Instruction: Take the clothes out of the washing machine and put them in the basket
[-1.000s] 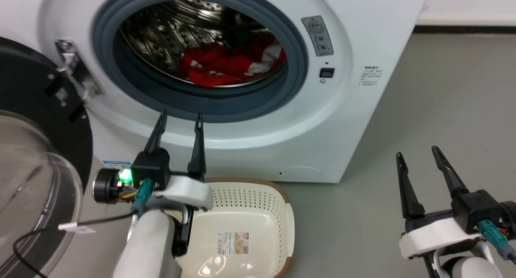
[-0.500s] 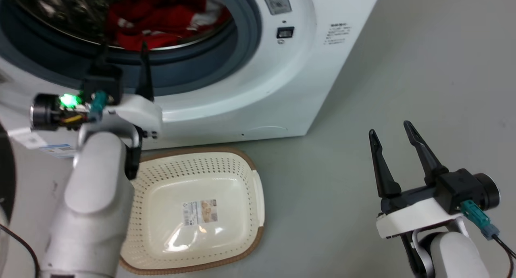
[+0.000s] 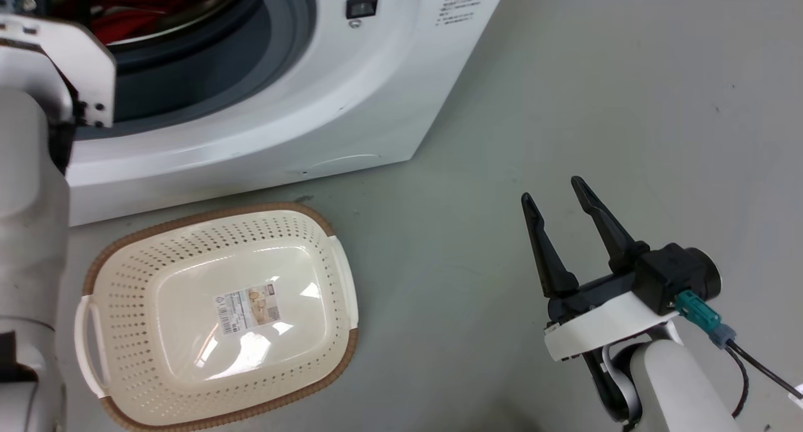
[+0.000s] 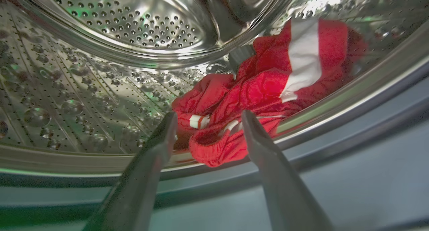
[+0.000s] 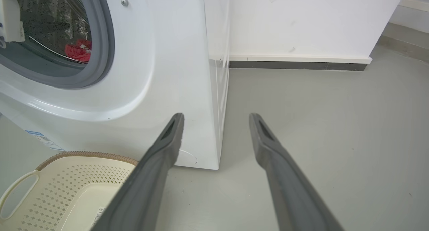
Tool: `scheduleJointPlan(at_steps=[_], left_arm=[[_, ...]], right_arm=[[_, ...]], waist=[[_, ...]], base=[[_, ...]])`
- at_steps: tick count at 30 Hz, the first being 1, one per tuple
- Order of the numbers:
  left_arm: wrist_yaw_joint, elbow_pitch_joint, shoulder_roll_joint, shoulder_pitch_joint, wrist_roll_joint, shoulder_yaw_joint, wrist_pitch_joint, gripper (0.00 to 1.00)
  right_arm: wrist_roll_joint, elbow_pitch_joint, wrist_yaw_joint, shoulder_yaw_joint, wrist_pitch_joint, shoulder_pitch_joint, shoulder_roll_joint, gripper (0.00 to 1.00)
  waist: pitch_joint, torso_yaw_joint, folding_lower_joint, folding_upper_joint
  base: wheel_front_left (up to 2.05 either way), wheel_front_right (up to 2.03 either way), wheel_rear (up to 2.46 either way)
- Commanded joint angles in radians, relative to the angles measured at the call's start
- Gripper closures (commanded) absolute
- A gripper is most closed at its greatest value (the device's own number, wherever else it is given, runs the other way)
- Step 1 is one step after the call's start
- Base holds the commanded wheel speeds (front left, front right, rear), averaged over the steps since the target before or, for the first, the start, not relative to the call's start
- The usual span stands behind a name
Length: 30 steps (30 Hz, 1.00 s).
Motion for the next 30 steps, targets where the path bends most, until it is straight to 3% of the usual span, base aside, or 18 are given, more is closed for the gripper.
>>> scheduleJointPlan(at_steps=[1,12,21,23,24,30], left_arm=[[-0.012,0.023,0.012,-0.037,0.008,-0.011,0.041,0.0],[-0.064,0.144,0.077,-0.186,0.033,-0.066,0.362,0.0],[-0.079,0.193,0.087,-0.245,0.015,-0.084,0.631,0.02],[-0.074,0.182,0.092,-0.242,0.011,-0.083,0.661,0.63],[-0.068,0.176,0.095,-0.238,0.007,-0.079,0.672,1.0],[-0.033,0.111,0.101,-0.199,-0.016,-0.065,0.687,1.0]], right_arm=[[0.011,-0.001,-0.001,0.009,-0.005,-0.025,0.002,0.0],[0.054,-0.006,-0.001,0.074,-0.005,-0.047,0.002,0.0],[0.075,-0.002,-0.001,0.097,-0.005,-0.057,0.002,0.0],[0.079,-0.001,-0.001,0.1,-0.005,-0.06,0.002,0.0],[0.082,-0.001,-0.001,0.101,-0.005,-0.061,0.002,0.0],[0.093,0.005,-0.001,0.105,-0.005,-0.066,0.002,0.0]], waist=[[0.023,-0.023,-0.0002,0.0],[0.066,-0.071,-0.0002,0.0],[0.088,-0.09,-0.0002,0.0],[0.091,-0.093,-0.0002,0.0],[0.092,-0.094,-0.0002,0.0],[0.094,-0.098,-0.0002,0.0]], base=[[0.0,0.0,0.0],[0.0,0.0,0.0],[0.0,0.0,0.0],[0.0,0.0,0.0],[0.0,0.0,0.0],[0.0,0.0,0.0]])
